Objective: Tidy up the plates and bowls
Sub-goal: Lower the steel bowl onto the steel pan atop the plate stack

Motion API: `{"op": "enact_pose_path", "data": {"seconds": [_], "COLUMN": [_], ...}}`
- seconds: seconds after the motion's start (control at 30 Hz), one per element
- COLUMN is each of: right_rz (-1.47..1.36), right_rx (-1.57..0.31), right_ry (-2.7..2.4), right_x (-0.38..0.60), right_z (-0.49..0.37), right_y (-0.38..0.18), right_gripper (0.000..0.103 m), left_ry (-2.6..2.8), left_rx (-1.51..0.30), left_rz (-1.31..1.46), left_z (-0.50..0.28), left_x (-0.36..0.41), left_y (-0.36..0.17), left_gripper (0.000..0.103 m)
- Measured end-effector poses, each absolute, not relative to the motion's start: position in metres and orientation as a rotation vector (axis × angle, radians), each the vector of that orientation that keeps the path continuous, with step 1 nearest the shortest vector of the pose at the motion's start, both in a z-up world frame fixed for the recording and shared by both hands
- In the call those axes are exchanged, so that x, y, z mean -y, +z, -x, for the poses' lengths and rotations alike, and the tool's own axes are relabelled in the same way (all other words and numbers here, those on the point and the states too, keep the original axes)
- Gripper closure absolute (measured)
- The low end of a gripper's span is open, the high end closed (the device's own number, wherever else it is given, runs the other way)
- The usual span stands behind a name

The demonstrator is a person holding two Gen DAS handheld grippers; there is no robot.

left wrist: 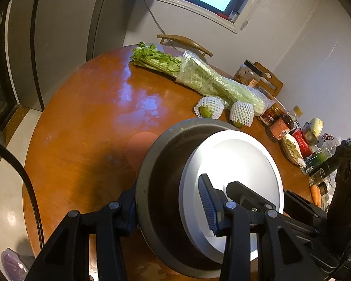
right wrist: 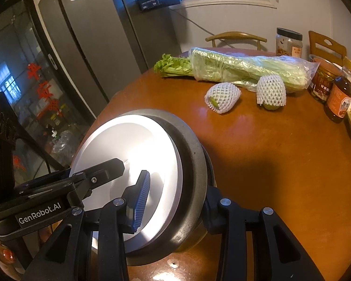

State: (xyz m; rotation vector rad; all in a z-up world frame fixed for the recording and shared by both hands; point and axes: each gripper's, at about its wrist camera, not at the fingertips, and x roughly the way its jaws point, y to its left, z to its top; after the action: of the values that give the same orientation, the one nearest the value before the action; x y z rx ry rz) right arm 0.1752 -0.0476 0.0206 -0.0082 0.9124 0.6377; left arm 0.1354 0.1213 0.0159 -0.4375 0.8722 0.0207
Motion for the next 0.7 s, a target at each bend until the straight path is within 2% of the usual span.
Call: {"op": "enact_pose_path", "data": {"seconds": [0.7], "right_rz": [0.065], "right_rx": [-0.893], "right_ry": [0.611], "right_x": [0.0429], "right_z": [-0.1745], "right_y": [0.0175], "right_gripper": [0.062], "left_ry": [0.034], "left_rx": [-0.872], "left_rz": [0.415], "left_z": [-0.1383], "left_x": [-0.1187], "left_y": [0.0104], "left_gripper": [0.059]}}
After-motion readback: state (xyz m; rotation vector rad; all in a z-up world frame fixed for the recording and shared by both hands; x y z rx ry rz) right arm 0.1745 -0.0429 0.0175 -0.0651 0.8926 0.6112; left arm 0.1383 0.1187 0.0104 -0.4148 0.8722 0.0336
